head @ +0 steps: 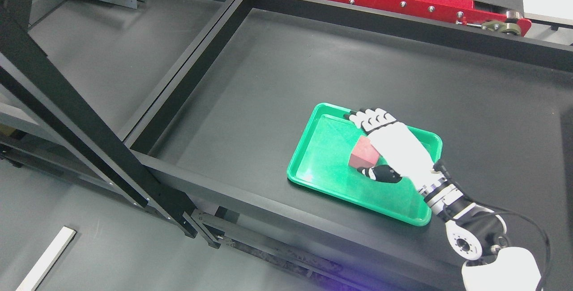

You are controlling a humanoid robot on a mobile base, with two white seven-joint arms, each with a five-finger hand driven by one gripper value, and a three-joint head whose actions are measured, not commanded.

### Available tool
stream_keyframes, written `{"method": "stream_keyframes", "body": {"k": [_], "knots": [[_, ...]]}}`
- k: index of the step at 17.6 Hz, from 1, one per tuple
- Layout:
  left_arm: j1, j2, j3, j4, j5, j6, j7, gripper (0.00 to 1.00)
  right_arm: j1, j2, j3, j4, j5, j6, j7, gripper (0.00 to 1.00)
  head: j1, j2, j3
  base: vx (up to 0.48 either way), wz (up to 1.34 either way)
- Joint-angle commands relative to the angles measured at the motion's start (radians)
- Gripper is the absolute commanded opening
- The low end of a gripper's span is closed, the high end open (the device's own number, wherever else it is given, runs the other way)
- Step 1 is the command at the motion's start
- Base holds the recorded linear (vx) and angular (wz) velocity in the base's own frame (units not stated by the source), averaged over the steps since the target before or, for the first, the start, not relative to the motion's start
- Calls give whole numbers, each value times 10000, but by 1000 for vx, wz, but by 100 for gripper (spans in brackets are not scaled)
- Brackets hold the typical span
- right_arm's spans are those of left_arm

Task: Pick pink block from left shelf to tray
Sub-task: 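Reach the right hand over the pink cube in the green tray, then close the right hand fingers around the pink cube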

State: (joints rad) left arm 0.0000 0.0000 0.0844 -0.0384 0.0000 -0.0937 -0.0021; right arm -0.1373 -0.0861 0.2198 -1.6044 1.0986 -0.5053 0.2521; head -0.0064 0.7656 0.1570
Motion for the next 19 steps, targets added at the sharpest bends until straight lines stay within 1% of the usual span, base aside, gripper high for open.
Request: {"method": "stream_keyframes", "body": {"k": [1, 5, 13, 19], "knots": [[-108, 175, 0, 0, -15, 1, 5, 100, -99, 155, 594, 581, 3985, -163, 424, 100, 0, 0, 0, 97, 1], [-108, 175, 0, 0, -15, 1, 5, 100, -161, 201, 594, 811, 4323, -163, 654, 100, 0, 0, 0, 85, -1], [-123, 175, 0, 0, -15, 1, 5, 100, -222, 262, 456, 888, 4323, -56, 838, 99, 0, 0, 0, 39, 0], [-108, 175, 0, 0, -15, 1, 5, 100, -421, 645, 318, 918, 4308, 98, 808, 98, 0, 0, 0, 2, 0]]}}
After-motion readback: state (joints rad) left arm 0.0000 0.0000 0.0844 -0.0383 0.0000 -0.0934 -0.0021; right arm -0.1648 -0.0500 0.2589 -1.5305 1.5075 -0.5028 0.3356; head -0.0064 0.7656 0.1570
